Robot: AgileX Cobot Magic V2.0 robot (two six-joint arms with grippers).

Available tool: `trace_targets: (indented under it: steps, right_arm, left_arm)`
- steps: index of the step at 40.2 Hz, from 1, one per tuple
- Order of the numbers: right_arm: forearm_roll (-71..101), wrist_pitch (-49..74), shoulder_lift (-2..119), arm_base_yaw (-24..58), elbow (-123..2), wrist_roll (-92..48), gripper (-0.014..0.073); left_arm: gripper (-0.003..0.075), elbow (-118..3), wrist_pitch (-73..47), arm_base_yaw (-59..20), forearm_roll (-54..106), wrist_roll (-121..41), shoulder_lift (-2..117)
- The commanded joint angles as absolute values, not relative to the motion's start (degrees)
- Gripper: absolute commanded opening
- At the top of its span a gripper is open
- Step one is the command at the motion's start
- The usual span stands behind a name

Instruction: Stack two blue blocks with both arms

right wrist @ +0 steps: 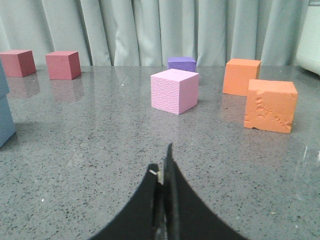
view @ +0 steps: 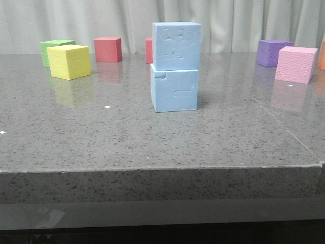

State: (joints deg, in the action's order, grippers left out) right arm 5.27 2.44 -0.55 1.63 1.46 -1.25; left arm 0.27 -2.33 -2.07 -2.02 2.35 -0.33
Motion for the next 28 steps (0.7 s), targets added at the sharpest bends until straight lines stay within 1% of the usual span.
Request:
trace_targets:
  steps: [1, 28]
  right_arm:
    - [3.2, -2.8, -1.6, 1.5, 1.3, 0.9, -0.0037]
    - [3.3, -3.2, -1.6, 1.5, 1.3, 0.9, -0.0037]
  left_arm:
    - [-0.0019, 0.4, 2.7, -2.2, -1.6, 2.4, -1.3]
    - [-0.0019, 0.4, 2.7, -2.2, -1.6, 2.4, -1.3]
